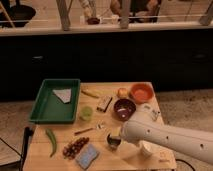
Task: Stack cups into tray
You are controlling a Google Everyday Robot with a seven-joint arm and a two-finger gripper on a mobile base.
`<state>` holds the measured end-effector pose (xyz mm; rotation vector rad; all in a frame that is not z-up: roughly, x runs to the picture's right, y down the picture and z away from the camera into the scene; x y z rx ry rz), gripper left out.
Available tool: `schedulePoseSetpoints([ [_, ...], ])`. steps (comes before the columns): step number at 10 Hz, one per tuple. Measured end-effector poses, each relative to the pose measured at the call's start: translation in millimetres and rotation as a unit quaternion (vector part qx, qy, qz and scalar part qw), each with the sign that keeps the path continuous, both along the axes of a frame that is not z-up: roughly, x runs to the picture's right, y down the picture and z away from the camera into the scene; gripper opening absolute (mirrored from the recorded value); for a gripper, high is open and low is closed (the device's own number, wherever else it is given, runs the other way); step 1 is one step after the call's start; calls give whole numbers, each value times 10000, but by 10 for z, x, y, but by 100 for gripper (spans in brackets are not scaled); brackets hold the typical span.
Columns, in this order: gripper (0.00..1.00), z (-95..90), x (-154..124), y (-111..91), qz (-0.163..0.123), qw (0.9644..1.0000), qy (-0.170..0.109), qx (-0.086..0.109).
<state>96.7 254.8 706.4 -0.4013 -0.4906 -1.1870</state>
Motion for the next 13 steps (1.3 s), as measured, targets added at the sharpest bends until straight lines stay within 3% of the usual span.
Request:
schedulePoseSetpoints([
  [8,80,32,-335,-53,-212,9984,-478,-193],
  [13,80,125,-536,-87,-491,9953,-490,-680],
])
